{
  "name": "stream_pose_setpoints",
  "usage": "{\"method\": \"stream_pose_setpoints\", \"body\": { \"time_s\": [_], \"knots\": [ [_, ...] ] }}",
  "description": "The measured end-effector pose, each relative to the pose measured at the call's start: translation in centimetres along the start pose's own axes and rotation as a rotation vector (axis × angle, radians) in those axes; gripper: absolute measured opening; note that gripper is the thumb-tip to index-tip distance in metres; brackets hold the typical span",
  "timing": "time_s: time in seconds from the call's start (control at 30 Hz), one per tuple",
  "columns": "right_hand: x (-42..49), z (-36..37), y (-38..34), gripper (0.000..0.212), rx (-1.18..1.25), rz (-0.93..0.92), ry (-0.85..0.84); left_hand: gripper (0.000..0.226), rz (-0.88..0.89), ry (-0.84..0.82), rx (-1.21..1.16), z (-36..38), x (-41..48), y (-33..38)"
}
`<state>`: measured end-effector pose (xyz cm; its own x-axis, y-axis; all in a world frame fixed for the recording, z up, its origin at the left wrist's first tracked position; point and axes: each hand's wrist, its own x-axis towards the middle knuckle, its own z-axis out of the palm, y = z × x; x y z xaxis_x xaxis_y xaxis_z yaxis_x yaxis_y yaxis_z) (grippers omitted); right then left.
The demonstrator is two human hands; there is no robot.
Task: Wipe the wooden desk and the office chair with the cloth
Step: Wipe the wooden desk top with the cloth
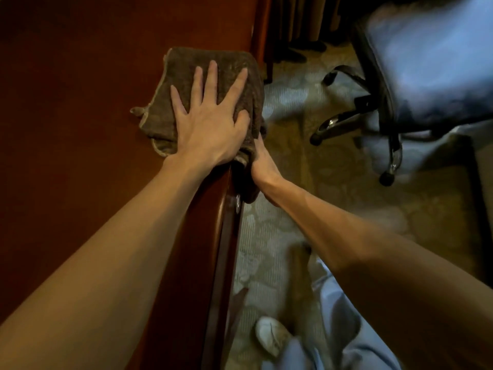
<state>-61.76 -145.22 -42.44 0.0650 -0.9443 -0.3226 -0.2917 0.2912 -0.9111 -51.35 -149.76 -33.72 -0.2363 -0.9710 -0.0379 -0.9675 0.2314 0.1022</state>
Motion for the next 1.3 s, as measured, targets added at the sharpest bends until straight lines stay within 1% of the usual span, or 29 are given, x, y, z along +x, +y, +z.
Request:
{"method": "stream_pose_setpoints", "body": {
  "time_s": [0.07,0.23,0.3,0.43,0.47,0.53,0.63,0.8,0.93,1.03,1.17,1.3],
  "knots": [
    [-2.1,0.9,0.4,0.052,-0.002,0.016,0.012,0.065,0.003,0.009,0.001,0.2,-2.1,0.0],
    [-6.4,2.6,0.8,0.053,0.129,0.086,0.023,0.065,0.005,-0.006,0.003,0.2,-6.4,0.1],
    [-7.1,3.3,0.7,0.059,0.194,0.124,0.037,0.065,-0.007,-0.001,0.003,0.2,-7.8,-0.1],
    [-8.6,3.9,1.2,0.080,0.320,0.239,0.097,0.064,-0.036,-0.010,0.009,0.3,-10.9,-0.1],
    [-9.0,4.0,1.5,0.079,0.324,0.239,0.104,0.064,-0.045,-0.011,0.000,0.3,-11.5,0.0],
    [-10.5,4.4,2.2,0.067,0.322,0.219,0.096,0.064,-0.066,-0.014,-0.007,0.4,-12.8,0.1],
    [-12.7,5.3,3.3,0.058,0.332,0.200,0.062,0.065,-0.066,-0.015,0.007,0.5,-15.1,0.1],
    [-17.6,7.2,3.8,0.052,0.353,0.164,0.017,0.066,-0.066,-0.022,0.007,0.3,-20.4,-0.2],
    [-22.1,8.6,4.6,0.051,0.296,0.161,-0.038,0.066,-0.083,-0.031,0.010,0.5,-25.3,-0.4],
    [-25.6,10.4,5.2,0.052,0.402,0.168,-0.061,0.066,-0.099,-0.043,0.014,0.6,-29.3,-0.9],
    [-29.5,12.7,5.8,0.063,0.414,0.211,-0.035,0.068,-0.074,-0.035,0.014,0.5,-33.0,-1.0],
    [-32.6,13.2,6.4,0.049,0.308,0.177,-0.027,0.067,-0.030,-0.048,0.001,0.4,-35.7,-1.2]
  ]
}}
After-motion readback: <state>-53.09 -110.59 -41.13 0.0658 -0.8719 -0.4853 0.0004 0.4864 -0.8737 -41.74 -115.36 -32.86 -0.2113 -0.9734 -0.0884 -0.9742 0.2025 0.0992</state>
